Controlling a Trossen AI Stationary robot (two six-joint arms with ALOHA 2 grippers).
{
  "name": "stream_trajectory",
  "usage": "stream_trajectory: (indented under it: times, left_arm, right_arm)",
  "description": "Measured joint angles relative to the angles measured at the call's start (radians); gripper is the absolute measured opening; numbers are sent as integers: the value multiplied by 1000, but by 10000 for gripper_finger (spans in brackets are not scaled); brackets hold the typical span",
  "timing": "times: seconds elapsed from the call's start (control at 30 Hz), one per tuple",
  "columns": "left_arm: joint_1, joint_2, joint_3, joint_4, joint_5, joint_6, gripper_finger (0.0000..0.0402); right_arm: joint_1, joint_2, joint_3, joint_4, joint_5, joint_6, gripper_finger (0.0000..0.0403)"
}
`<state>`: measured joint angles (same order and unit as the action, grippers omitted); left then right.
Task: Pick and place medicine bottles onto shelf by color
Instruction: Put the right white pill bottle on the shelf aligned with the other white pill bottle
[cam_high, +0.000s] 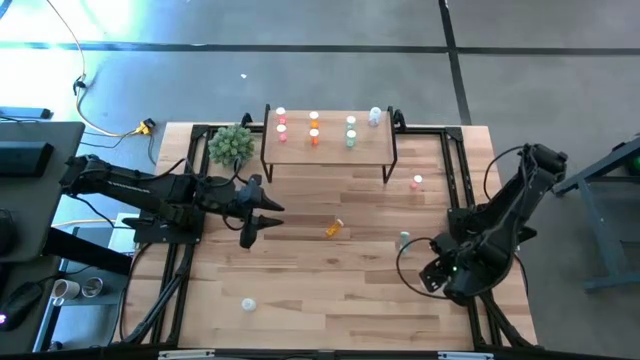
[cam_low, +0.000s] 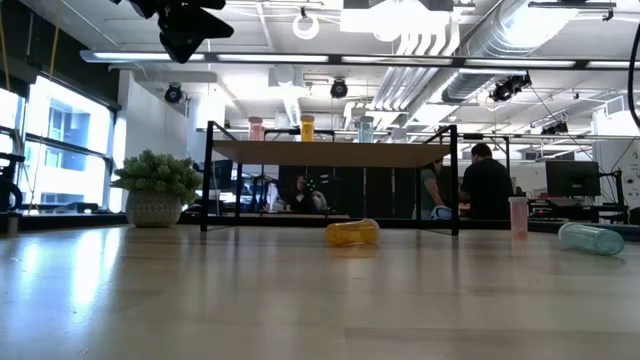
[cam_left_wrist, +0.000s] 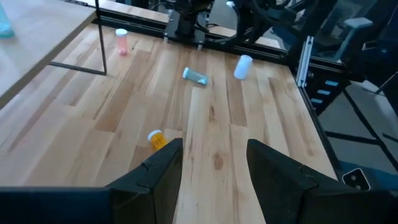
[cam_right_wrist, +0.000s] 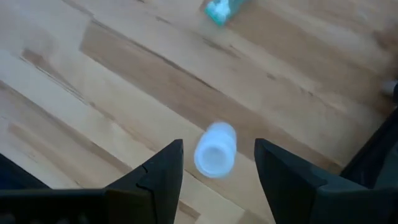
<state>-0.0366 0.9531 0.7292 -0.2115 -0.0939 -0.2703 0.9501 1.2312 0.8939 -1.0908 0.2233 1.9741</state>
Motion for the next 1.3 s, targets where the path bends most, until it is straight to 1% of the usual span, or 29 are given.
stream_trajectory:
  times: [0.27, 0.4, 0.57, 0.87, 1.07, 1.3]
  left_arm:
    - [0, 0, 0, 0, 0, -7, 170]
    - [0, 0, 0, 0, 0, -7, 170]
    - [1, 0, 0, 0, -4, -7, 170]
    - [1, 0, 0, 0, -14, -7, 170]
    - [1, 0, 0, 0, -38, -8, 170]
    - [1, 0, 0, 0, -42, -8, 170]
  right_arm:
    - [49, 0, -66, 116, -92, 56, 191]
    - [54, 0, -79, 130, -93, 71, 199]
    - [53, 5, -79, 132, -57, 69, 203]
    - [53, 96, -79, 165, -77, 67, 202]
    - [53, 128, -79, 187, -76, 63, 201]
    - [49, 172, -79, 191, -67, 68, 201]
